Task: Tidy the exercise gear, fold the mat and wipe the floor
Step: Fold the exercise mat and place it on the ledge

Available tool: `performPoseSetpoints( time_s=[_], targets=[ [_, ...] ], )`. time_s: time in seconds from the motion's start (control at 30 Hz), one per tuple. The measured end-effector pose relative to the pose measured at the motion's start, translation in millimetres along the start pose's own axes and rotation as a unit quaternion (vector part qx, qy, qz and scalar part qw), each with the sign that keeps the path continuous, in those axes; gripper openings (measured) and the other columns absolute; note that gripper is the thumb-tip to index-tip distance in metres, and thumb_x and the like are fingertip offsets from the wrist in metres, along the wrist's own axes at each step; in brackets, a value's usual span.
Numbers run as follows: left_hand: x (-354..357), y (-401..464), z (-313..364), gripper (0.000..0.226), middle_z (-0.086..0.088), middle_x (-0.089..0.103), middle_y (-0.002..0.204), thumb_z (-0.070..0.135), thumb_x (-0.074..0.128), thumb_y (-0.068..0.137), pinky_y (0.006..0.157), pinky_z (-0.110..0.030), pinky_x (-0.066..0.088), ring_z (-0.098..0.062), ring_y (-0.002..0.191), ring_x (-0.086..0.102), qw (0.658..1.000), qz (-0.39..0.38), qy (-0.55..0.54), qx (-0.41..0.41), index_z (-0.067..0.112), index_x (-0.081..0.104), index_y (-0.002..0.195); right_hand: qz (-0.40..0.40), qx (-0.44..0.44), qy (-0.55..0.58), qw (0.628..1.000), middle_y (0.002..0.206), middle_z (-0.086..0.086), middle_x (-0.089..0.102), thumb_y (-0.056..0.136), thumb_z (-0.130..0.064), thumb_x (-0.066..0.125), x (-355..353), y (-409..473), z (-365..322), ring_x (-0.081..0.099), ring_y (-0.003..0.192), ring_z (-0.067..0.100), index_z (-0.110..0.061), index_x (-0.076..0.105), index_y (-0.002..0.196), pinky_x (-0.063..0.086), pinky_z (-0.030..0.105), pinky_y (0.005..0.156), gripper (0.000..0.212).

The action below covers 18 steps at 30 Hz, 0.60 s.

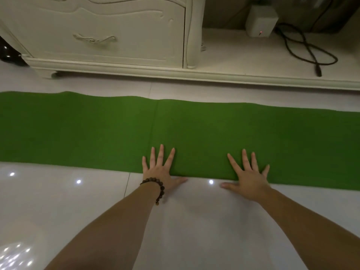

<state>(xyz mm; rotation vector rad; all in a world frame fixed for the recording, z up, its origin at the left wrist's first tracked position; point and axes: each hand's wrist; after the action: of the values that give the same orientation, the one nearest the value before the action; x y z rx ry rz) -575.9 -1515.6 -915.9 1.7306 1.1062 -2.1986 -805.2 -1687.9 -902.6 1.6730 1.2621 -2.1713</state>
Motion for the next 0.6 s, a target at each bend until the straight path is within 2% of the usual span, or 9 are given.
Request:
performPoseSetpoints(
  time_s=[0.17,0.2,0.27,0.33,0.4,0.43,0.5,0.6],
  targets=[
    [-0.5,-1.8,1.5,0.104,0.000,-0.035,0.154,0.093,0.021,0.069,0.114,-0.058,-0.010,-0.031,0.143,-0.028,1.000,0.005,0.010,-0.002,0.041,-0.030,0.143,0.004,0.007,-0.009,1.000,0.155,0.006,-0.026,0.081,-0.079,0.025,-6.2,1.1,-1.7,-0.019,0.142,0.036,-0.047,-0.023,0.141,0.007,0.070,0.107,0.083],
    [-1.4,-1.9,2.8,0.102,-0.001,-0.033,0.155,0.091,0.022,0.071,0.115,-0.059,-0.008,-0.032,0.143,-0.026,1.000,0.007,0.019,-0.003,0.040,-0.028,0.144,0.000,0.004,-0.012,1.000,0.156,0.007,-0.022,0.088,-0.071,0.027,-9.4,0.8,-1.6,-0.015,0.143,0.038,-0.045,-0.020,0.143,0.009,0.069,0.108,0.077],
    [-8.3,-1.7,7.9,0.096,-0.007,-0.026,0.157,0.082,0.028,0.081,0.114,-0.063,-0.003,-0.037,0.145,-0.019,0.999,-0.004,0.044,-0.005,0.035,-0.023,0.148,0.000,-0.006,-0.028,1.000,0.158,0.013,-0.013,0.100,-0.041,0.031,-15.4,0.0,-1.8,-0.007,0.144,0.041,-0.039,-0.015,0.147,0.015,0.065,0.110,0.066],
    [-18.1,-0.5,12.4,0.081,-0.014,-0.021,0.158,0.054,0.037,0.098,0.113,-0.067,0.004,-0.044,0.144,-0.013,0.996,-0.027,0.083,0.001,0.028,-0.020,0.150,0.002,-0.007,-0.035,0.999,0.158,0.015,-0.008,0.098,-0.010,0.031,-20.4,-0.5,-3.5,-0.001,0.144,0.042,-0.036,-0.013,0.148,0.017,0.063,0.111,0.071],
    [-25.8,-1.3,14.7,0.077,-0.018,-0.017,0.158,0.011,0.037,0.100,0.112,-0.068,0.007,-0.046,0.144,-0.010,0.995,-0.045,0.094,0.005,0.026,-0.019,0.150,-0.006,-0.009,-0.024,1.000,0.159,0.014,-0.005,0.093,0.003,0.030,-26.2,-2.5,-4.9,0.001,0.144,0.041,-0.036,-0.010,0.149,0.015,0.063,0.111,0.079],
    [-27.1,-2.7,14.3,0.079,-0.018,-0.016,0.159,0.002,0.036,0.098,0.112,-0.068,0.007,-0.045,0.144,-0.010,0.995,-0.051,0.087,0.002,0.027,-0.018,0.150,-0.011,-0.012,-0.016,1.000,0.159,0.014,-0.004,0.092,0.006,0.030,-28.0,-4.4,-5.3,0.001,0.144,0.041,-0.036,-0.009,0.149,0.015,0.063,0.112,0.081],
    [-27.0,-9.6,13.8,0.079,-0.017,-0.015,0.159,0.003,0.038,0.098,0.112,-0.068,0.005,-0.044,0.145,-0.010,0.996,-0.061,0.071,-0.005,0.029,-0.015,0.151,-0.020,-0.017,-0.009,1.000,0.159,0.013,-0.003,0.091,0.008,0.030,-26.3,-11.3,-4.8,0.001,0.144,0.040,-0.037,-0.008,0.149,0.014,0.063,0.111,0.083],
    [-20.7,-34.7,15.1,0.072,-0.015,-0.015,0.160,0.019,0.038,0.102,0.113,-0.067,0.004,-0.042,0.145,-0.011,0.994,-0.089,0.058,-0.003,0.030,-0.013,0.152,-0.030,-0.021,-0.016,0.999,0.159,0.011,-0.005,0.092,0.005,0.031,-8.8,-33.7,-2.9,0.000,0.145,0.039,-0.038,-0.011,0.148,0.014,0.063,0.111,0.083]
  ],
)
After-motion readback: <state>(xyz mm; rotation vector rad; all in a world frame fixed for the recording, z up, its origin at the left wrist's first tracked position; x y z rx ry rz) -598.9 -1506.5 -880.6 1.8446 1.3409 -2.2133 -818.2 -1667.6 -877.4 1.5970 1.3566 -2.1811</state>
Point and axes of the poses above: each hand's wrist, its own y-axis towards the middle knuckle, its own x-axis out of the palm, z = x × y
